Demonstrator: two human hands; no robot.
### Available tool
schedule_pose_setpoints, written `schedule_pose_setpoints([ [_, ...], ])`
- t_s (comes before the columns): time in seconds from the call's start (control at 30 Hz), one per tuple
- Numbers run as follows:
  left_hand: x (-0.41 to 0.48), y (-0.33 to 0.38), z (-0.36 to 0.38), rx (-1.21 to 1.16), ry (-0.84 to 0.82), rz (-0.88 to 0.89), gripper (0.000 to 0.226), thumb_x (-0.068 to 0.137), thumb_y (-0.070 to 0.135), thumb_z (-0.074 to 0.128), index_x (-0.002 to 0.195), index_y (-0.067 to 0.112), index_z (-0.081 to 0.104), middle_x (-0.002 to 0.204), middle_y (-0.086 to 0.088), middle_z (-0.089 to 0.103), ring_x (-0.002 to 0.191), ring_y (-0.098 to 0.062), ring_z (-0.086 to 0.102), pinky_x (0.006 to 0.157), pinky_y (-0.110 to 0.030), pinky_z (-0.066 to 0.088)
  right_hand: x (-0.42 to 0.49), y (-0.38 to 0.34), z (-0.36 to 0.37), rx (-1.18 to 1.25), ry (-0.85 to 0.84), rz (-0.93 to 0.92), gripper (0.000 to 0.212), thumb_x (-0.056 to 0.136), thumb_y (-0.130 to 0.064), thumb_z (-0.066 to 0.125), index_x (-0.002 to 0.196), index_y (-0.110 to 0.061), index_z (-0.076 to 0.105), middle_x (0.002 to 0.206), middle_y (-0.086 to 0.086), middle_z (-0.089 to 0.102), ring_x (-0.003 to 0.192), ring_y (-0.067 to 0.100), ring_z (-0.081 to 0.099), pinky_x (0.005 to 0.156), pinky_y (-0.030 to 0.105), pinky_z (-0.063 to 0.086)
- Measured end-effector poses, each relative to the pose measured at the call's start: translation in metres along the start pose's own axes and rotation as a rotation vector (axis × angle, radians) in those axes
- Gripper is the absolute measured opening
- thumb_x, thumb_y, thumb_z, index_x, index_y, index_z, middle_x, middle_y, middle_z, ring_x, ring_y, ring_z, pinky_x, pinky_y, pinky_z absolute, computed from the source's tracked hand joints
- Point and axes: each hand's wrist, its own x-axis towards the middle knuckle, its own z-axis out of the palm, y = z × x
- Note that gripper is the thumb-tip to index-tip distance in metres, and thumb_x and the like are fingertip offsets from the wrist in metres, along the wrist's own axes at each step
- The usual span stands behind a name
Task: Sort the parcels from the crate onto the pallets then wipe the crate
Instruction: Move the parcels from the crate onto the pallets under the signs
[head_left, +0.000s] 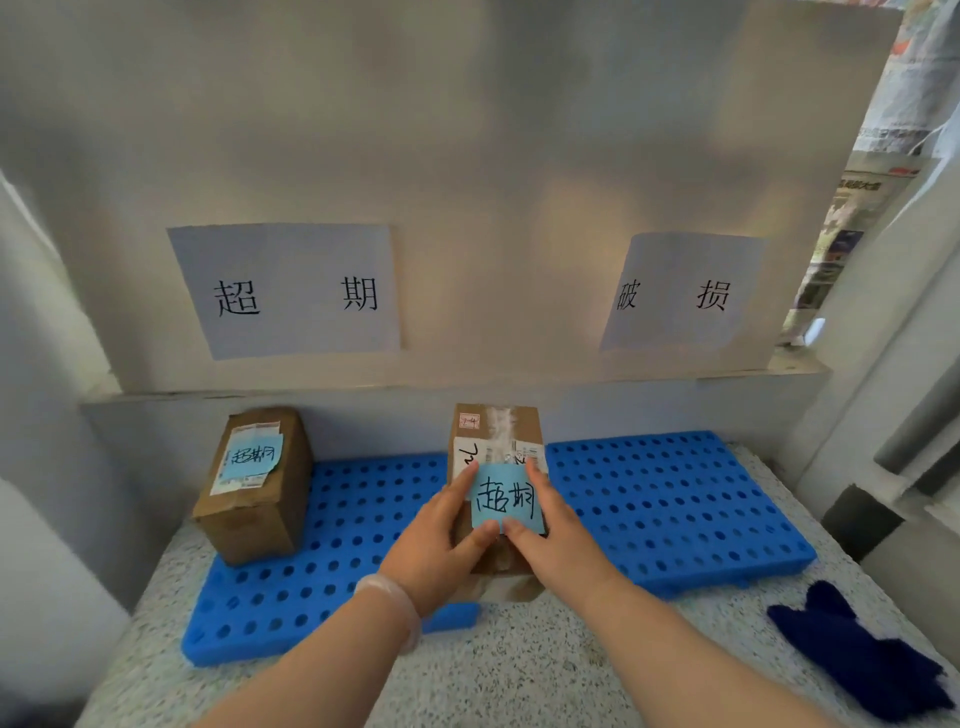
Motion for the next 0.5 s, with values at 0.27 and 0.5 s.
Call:
schedule_pose_setpoints([
  [0.27,0.0,-0.071,-0.044,-0.024,0.033,-0.183,0.088,0.07,0.07,0.064,0.135,0.069,0.005,0.141,0.015,0.042,0.126,-0.006,0.046,0.106,-0.036,0.046,0.047,-0.01,0.067,-0.078,-0.228,0.001,0.076,0.096,-0.03,0.06,0.153,-0.047,0.011,0.133,-0.011,0.038,0.117,0.006,0.045,0.086,0.013,0.042],
  [0.5,0.01,-0.109,-0.08,-0.026,-0.013,-0.272,0.123,0.062,0.068,0.076,0.153,0.039,-0.002,0.139,0.017,0.03,0.128,-0.002,0.034,0.11,-0.023,0.034,0.09,-0.013,0.123,-0.101,-0.334,0.038,0.082,0.094,-0.033,0.063,0.151,-0.052,0.008,0.138,-0.008,0.042,0.12,0.01,0.05,0.1,0.034,0.051],
])
